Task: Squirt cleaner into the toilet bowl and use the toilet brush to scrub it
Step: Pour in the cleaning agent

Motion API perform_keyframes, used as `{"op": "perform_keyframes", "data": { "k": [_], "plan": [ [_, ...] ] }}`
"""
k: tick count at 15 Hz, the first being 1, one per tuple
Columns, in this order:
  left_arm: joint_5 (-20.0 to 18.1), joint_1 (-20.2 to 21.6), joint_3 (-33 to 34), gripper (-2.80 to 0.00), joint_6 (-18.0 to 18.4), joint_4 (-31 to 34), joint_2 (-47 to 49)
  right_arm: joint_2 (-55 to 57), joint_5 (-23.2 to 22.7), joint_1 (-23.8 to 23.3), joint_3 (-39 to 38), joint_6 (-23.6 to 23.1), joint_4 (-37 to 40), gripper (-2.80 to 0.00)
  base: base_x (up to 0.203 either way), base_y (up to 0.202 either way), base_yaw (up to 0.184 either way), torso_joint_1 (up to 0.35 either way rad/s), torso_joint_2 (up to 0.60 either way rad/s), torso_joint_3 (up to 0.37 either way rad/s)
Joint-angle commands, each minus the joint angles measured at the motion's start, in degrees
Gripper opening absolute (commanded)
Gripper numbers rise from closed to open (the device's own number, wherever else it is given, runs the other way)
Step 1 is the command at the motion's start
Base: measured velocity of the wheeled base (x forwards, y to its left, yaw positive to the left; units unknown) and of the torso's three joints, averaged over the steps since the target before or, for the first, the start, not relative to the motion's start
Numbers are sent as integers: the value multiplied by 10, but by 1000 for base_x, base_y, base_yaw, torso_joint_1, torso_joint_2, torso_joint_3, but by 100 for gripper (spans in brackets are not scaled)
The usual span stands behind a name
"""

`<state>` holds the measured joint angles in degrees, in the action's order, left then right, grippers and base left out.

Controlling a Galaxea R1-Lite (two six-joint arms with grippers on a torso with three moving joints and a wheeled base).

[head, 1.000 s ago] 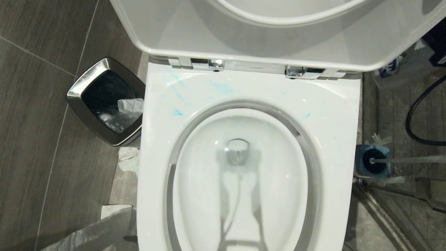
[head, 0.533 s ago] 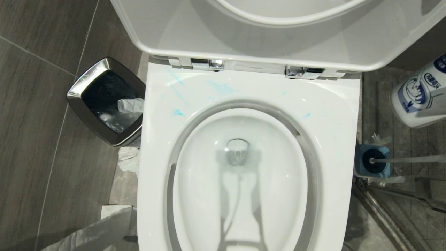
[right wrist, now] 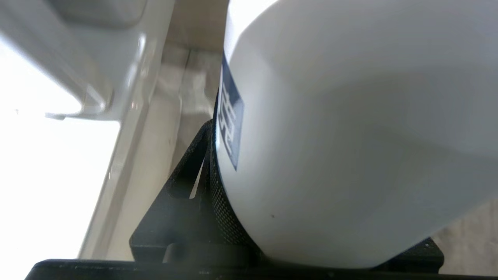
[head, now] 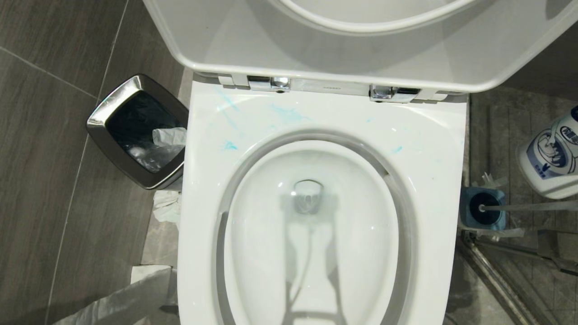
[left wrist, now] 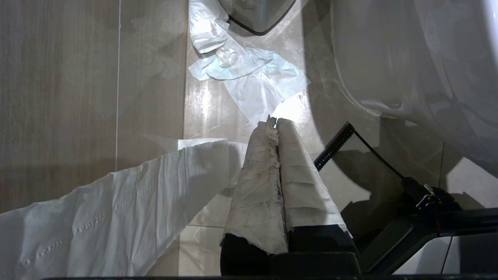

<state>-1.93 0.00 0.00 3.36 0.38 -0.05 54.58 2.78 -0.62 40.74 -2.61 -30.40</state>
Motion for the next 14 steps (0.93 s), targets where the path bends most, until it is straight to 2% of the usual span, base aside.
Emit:
{"op": "perform_keyframes", "data": {
  "k": [1, 5, 14],
  "plan": [
    [0, 0, 1, -280, 2, 1, 0, -17, 0, 0, 5, -8, 6, -280, 0, 0, 0, 0, 0, 0],
    [0, 0, 1, -280, 8, 0, 0, -41, -5, 1, -27, -49, 6, -280, 0, 0, 0, 2, 0, 8],
    [0, 0, 1, -280, 2, 1, 0, -41, -2, 1, -19, -51, 6, -280, 0, 0, 0, 2, 1, 179]
  ]
}}
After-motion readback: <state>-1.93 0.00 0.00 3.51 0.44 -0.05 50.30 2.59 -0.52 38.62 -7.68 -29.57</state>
